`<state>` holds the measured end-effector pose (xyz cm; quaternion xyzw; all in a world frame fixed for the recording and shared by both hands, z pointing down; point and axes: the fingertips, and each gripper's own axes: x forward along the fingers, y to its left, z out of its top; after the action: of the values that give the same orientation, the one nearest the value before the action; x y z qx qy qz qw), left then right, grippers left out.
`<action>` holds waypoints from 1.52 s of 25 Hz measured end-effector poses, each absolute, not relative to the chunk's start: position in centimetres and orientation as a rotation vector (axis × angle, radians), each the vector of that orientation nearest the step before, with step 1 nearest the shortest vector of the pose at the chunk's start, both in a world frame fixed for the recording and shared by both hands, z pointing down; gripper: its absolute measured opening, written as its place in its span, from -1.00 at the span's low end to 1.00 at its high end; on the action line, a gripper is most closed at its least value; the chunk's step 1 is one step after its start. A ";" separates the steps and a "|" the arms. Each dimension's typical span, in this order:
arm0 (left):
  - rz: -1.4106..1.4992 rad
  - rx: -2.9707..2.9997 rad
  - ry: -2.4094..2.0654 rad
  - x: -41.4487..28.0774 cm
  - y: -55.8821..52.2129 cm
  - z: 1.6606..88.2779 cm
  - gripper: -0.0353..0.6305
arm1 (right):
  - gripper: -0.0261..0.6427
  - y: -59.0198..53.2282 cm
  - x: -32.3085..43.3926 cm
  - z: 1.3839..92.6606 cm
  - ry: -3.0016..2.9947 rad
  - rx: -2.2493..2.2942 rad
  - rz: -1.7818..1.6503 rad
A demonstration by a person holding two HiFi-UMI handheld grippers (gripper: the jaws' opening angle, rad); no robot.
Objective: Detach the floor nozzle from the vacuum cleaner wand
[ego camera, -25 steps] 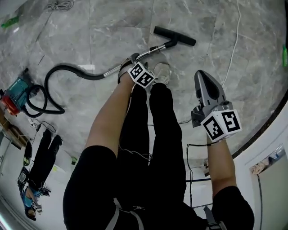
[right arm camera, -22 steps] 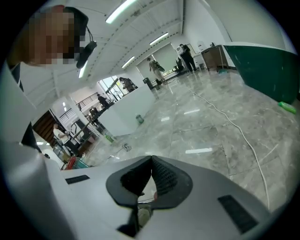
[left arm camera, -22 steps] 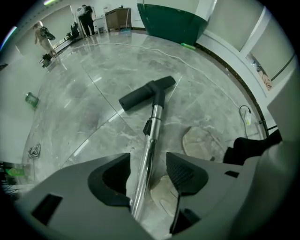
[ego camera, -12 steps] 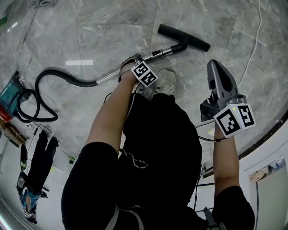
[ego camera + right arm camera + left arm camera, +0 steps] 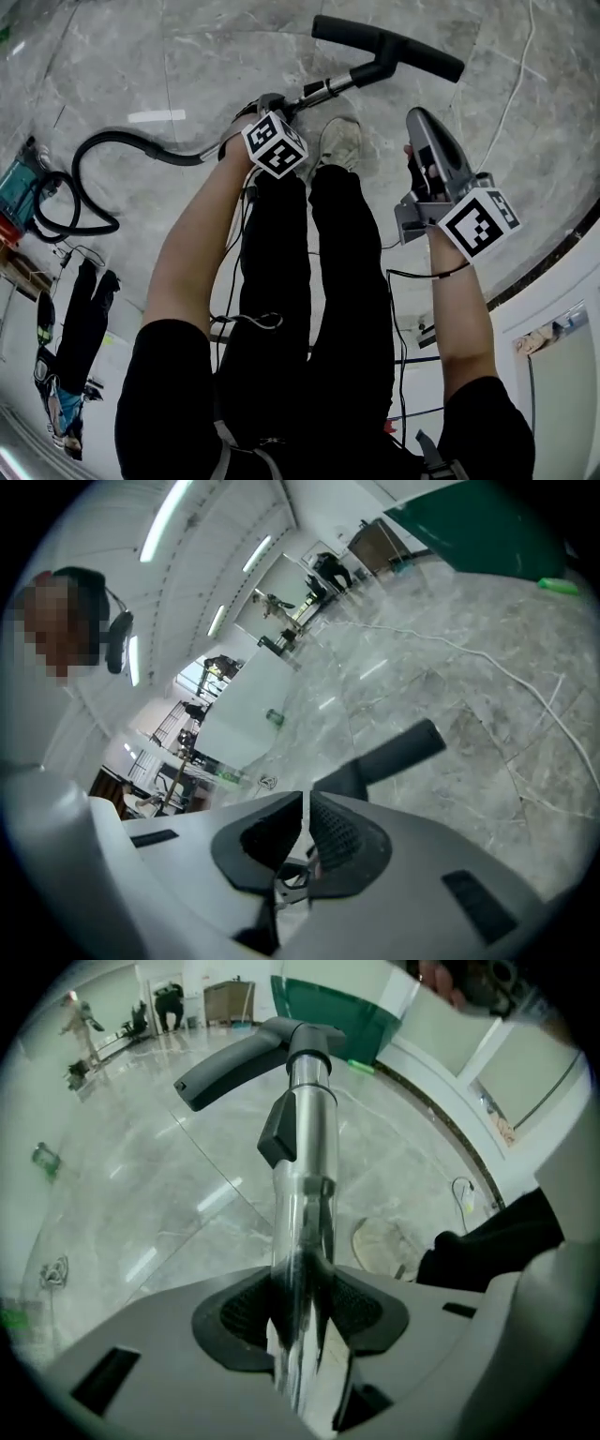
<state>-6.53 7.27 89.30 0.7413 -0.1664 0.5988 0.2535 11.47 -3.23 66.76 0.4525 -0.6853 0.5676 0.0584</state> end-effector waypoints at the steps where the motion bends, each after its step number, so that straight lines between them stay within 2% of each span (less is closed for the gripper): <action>1: 1.582 2.033 -0.478 -6.5 7.1 86.9 -0.39 | -0.88 -2.5 10.8 66.2 -2.091 1.370 1.704; 2: 1.540 2.048 -0.495 -6.3 7.1 84.5 -0.39 | -0.85 -1.7 10.0 65.5 -2.110 1.343 1.684; 3: 1.505 2.063 -0.504 -6.2 7.2 82.2 -0.39 | -0.58 -1.2 9.0 64.9 -2.133 1.303 1.668; 5: 1.456 2.097 -0.511 -6.1 7.4 78.1 -0.39 | -0.16 -1.3 7.1 63.1 -2.195 1.246 1.657; 6: 1.438 2.118 -0.509 -6.0 7.5 76.4 -0.39 | -0.03 -1.9 6.3 62.1 -2.224 1.243 1.668; 7: 1.419 2.141 -0.500 -5.9 7.7 74.8 -0.39 | 0.00 -2.7 5.6 61.2 -2.246 1.253 1.682; 12: 1.306 2.245 -0.437 -5.0 8.9 69.6 -0.39 | -0.02 -5.8 2.7 57.8 -2.361 1.191 1.586; 13: 1.284 2.247 -0.440 -5.0 8.9 69.2 -0.39 | -0.39 -6.0 2.4 57.2 -2.390 1.168 1.547; 15: 1.262 2.242 -0.441 -4.9 8.7 68.7 -0.39 | -0.45 -6.2 1.8 55.9 -2.439 1.136 1.507; 19: 1.318 2.294 -0.480 -4.9 8.4 69.1 -0.39 | -0.46 -4.5 -0.6 54.0 -2.509 0.997 1.365; 23: 1.170 2.453 -0.564 -2.1 6.2 67.6 -0.38 | -0.46 -2.6 -2.6 52.5 -2.554 0.858 1.317; 25: 1.080 2.516 -0.587 -1.1 5.5 66.7 -0.38 | -0.46 -2.7 -1.9 52.0 -2.556 0.896 1.334; 26: 1.069 2.531 -0.568 -0.7 5.7 66.3 -0.47 | -0.46 -2.8 -1.5 51.7 -2.560 0.930 1.334; 27: 1.069 2.535 -0.538 -0.5 5.9 66.0 -0.69 | -0.46 -3.0 -1.1 51.4 -2.569 0.970 1.329; 38: 0.968 2.357 -0.354 0.3 9.9 65.2 -0.72 | -0.46 -4.0 -1.7 53.7 -2.430 1.324 1.649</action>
<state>0.35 9.85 65.19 0.8795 -0.1321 0.3610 0.2806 -1.74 -4.02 53.71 0.4109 -0.7537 0.5114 -0.0397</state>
